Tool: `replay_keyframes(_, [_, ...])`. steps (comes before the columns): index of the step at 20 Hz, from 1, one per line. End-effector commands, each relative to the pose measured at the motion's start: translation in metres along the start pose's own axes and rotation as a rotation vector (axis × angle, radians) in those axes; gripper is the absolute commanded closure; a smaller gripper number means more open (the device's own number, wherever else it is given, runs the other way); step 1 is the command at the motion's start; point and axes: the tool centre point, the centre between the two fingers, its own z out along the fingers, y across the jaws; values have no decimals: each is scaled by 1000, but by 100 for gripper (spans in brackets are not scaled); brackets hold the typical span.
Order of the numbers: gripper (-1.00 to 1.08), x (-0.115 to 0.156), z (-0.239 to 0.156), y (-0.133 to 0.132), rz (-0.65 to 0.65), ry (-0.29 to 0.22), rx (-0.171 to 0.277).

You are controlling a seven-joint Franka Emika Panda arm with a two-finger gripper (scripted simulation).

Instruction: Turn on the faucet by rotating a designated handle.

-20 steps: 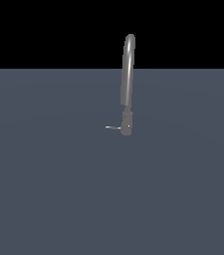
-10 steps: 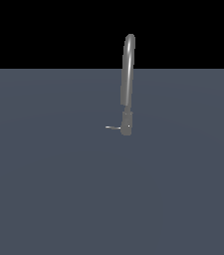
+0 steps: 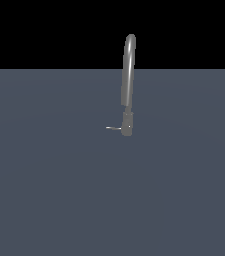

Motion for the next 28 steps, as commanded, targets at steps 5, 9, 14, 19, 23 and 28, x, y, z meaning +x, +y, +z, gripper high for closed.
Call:
replay_keyframes(5, [108,7,-14,20,44,46,-270])
replay_keyframes(9, [108,12,-26,30,63,72,-440])
replay_keyframes(14, [108,20,-42,37,74,101,-653])
replay_keyframes(19, [108,31,-59,38,69,126,-863])
replay_keyframes(23, [108,41,-72,34,51,143,-1030])
replay_keyframes(28, [108,58,-85,24,10,160,-1233])
